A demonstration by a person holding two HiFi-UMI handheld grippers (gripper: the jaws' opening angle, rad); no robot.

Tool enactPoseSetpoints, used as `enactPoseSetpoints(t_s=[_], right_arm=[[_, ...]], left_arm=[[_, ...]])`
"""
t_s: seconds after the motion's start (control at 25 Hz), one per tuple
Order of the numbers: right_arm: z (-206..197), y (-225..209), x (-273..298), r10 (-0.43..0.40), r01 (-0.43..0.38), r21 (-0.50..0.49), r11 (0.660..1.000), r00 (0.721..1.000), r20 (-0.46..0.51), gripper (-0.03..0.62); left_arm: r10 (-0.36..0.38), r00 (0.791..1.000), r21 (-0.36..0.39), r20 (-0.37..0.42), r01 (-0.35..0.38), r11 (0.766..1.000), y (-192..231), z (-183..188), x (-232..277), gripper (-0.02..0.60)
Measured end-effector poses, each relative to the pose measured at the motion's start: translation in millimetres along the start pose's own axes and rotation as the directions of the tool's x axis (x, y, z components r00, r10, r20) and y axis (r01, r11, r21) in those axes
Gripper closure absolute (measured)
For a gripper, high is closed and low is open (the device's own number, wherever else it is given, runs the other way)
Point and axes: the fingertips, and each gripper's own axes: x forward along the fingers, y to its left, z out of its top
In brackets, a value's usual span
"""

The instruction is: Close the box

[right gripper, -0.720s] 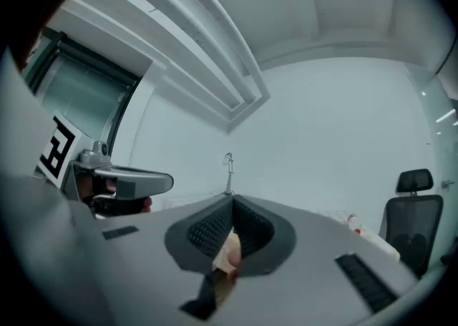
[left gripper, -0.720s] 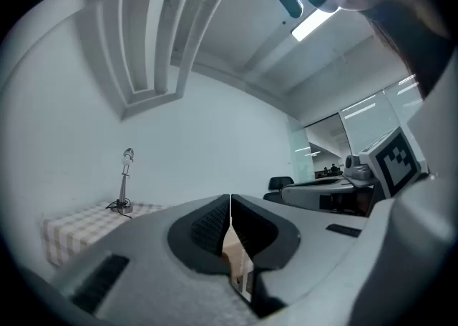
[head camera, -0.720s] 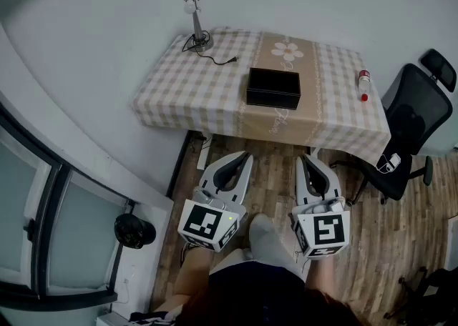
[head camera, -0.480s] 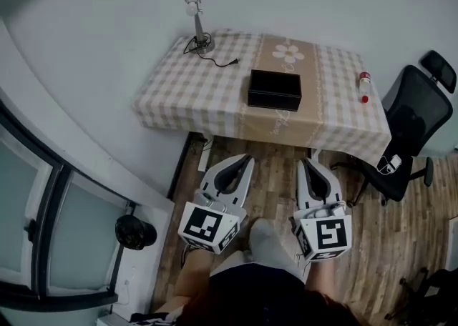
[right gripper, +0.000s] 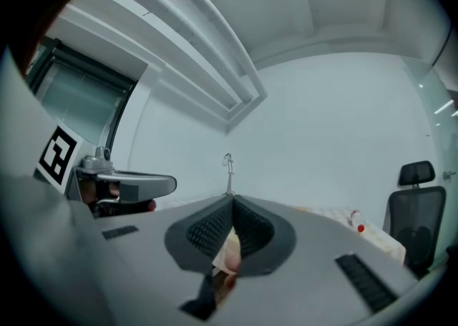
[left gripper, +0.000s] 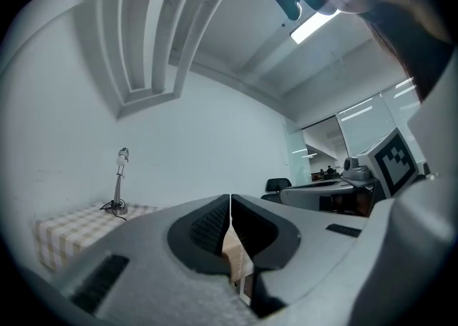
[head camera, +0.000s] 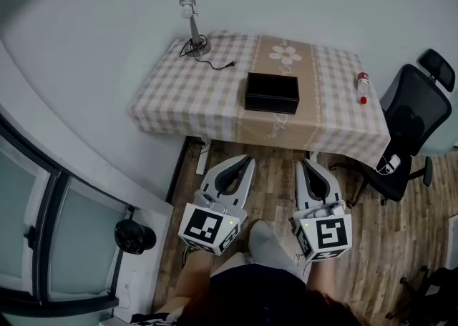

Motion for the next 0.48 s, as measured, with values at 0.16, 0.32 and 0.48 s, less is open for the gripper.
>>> enactPoseSetpoints(t_s=[0.16,0.32,0.48], right_arm=[[-2.2,-4.7,11.1,0.011,-0.011,0.018,1.000,1.000,0.003,0.577],[-2.3,-10.9,21.8,0.028,-0.028,0.036,0.999,1.000,0.005,0.577],[-3.5,-22.9,31.9,0.030,-0.030,0.044,0.999,1.000,0.005,0.577]], left_arm=[[-0.001,1.000,0.006,-0.001,0.001,1.000,6.6,-2.5,10.8,0.551],[-0.002,1.000,-0.003,0.016,0.002,1.000,13.7,0.6,24.0,0.551],[-0.006,1.000,0.006,0.015,0.006,1.000,18.8,0.4,39.9,0.551]])
